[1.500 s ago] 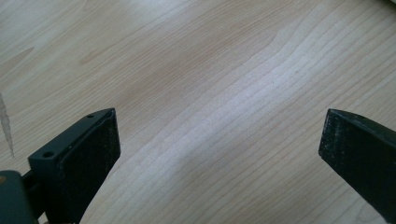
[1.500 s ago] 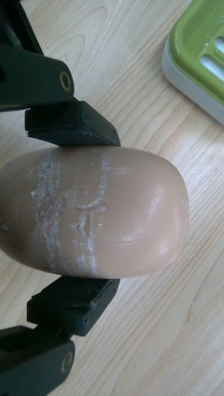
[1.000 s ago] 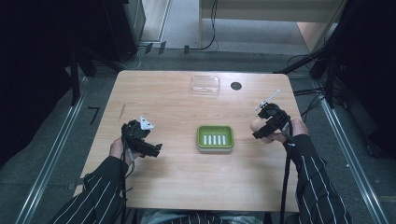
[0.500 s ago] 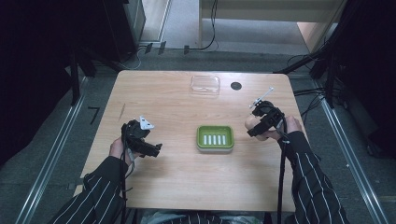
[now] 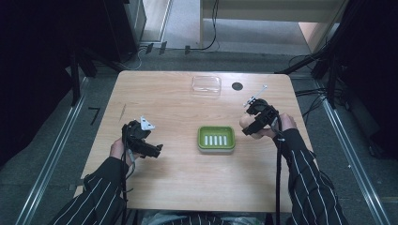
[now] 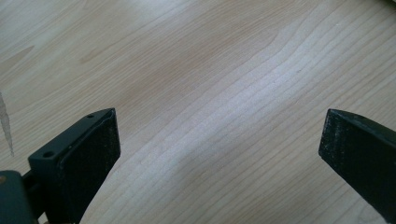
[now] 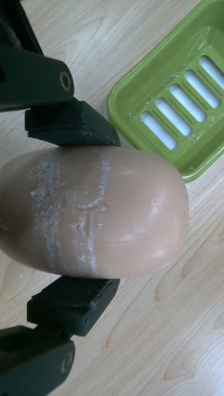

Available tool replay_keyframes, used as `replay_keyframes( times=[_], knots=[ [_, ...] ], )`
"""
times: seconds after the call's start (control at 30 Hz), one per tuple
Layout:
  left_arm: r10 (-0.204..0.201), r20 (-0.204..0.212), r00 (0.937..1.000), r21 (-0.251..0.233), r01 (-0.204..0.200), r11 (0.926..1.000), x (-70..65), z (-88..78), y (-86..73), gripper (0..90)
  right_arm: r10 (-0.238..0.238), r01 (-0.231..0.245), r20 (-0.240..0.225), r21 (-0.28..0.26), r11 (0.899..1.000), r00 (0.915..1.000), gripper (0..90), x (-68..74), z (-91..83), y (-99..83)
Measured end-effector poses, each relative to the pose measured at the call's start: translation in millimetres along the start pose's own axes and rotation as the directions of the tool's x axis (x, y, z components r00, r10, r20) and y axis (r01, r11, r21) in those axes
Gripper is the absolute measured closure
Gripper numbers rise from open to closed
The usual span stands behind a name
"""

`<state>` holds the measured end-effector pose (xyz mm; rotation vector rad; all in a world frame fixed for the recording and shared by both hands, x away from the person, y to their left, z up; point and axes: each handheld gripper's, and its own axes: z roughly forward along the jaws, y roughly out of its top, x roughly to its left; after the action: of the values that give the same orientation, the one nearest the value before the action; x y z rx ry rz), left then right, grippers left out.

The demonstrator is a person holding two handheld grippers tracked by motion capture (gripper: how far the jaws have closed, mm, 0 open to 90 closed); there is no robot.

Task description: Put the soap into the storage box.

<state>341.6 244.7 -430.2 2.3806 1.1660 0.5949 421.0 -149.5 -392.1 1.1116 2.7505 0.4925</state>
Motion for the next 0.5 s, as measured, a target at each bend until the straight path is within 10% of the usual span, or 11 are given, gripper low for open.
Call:
replay_keyframes(
  times=[0.5],
  knots=[
    [0.003,-0.001,1.0,0.001,-0.003,1.0,0.3,0.0,-0.2,0.0,-0.057,0.057,-0.007,0.002,0.998,0.9983,33.8,11.5,4.4,19.3]
  ],
)
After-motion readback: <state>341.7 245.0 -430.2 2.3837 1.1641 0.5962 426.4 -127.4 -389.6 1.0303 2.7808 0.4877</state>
